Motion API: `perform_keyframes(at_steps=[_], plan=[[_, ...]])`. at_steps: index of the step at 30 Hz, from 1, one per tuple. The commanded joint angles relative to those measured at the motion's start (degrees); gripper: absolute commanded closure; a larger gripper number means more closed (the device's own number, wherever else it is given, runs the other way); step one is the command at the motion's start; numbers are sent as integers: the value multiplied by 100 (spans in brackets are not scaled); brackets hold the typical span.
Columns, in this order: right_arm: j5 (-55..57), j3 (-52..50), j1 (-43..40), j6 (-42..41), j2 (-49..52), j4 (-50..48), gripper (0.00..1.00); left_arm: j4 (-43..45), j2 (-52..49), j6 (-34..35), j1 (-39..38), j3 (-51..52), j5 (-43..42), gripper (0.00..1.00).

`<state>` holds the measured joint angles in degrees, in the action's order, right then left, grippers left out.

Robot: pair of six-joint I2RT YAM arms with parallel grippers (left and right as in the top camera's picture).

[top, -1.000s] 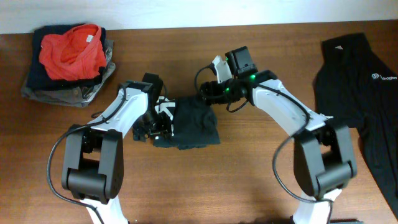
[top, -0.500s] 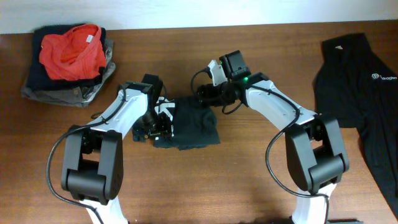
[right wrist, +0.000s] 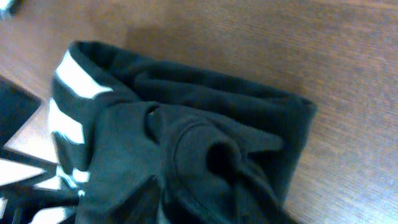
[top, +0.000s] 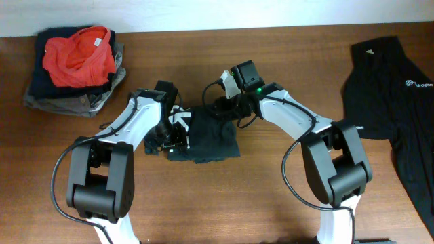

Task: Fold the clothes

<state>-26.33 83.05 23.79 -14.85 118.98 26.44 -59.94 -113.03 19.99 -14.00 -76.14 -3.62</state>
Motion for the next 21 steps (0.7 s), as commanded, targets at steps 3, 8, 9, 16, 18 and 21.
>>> perform_keyframes(at_steps=[3,8,9,16,18,21], plan=[[404,146,-26,-70,63,44,82,-9,87,-11,4,111,90,23],[682,249,-188,-70,63,354,96,-76,87,-11,20,111,470,23],[780,302,-225,-68,63,472,96,-107,87,-11,37,111,562,23],[1309,1067,-356,-17,61,1604,96,-245,87,-33,339,109,671,23],[1648,1414,-356,-24,61,2039,96,-291,87,-33,431,109,723,23],[2013,1906,-358,-31,61,2680,92,-415,87,-33,533,107,844,23]])
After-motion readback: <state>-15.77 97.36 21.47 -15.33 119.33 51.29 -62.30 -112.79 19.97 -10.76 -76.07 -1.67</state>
